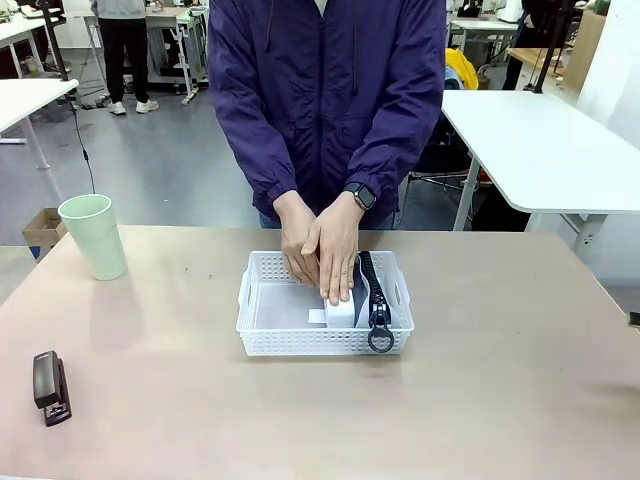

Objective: Efficiently arrange items inside the basket to fit them all.
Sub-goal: Pick up the Digital clock and place it inside the Organizing basket, then pick up the Stapler and place it inside the Organizing basket.

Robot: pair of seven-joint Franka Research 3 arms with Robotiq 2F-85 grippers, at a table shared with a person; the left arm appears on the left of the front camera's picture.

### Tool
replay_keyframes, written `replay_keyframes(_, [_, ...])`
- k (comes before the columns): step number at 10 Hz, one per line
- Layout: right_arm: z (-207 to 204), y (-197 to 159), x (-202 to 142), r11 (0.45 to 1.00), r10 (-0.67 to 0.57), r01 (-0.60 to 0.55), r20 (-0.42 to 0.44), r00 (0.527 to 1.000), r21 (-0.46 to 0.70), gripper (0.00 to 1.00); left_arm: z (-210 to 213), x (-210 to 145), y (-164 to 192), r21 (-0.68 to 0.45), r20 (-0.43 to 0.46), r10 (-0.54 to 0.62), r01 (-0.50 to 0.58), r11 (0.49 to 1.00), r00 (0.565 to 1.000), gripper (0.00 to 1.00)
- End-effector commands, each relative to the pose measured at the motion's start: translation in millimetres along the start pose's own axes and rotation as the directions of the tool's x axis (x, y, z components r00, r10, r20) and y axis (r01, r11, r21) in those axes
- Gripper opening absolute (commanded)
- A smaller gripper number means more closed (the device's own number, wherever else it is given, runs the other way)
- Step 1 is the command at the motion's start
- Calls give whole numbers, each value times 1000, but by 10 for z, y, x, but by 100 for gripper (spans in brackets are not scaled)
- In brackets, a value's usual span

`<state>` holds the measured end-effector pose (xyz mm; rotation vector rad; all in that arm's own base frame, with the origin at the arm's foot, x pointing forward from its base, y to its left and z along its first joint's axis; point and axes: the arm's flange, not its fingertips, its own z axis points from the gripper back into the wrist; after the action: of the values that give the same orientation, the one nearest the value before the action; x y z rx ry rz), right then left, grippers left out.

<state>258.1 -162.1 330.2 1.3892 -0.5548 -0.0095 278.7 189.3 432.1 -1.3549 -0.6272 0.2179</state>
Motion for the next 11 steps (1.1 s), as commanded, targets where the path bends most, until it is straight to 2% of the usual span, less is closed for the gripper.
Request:
replay_keyframes(1, [-60,173,99,999,37,-37,9,999,16,100,2,-14,-10,-16,2,-20,20,1000,1000,100])
replay_keyframes(11, [-60,173,99,999,37,-37,9,999,16,100,2,-14,-10,-16,2,-20,20,1000,1000,100])
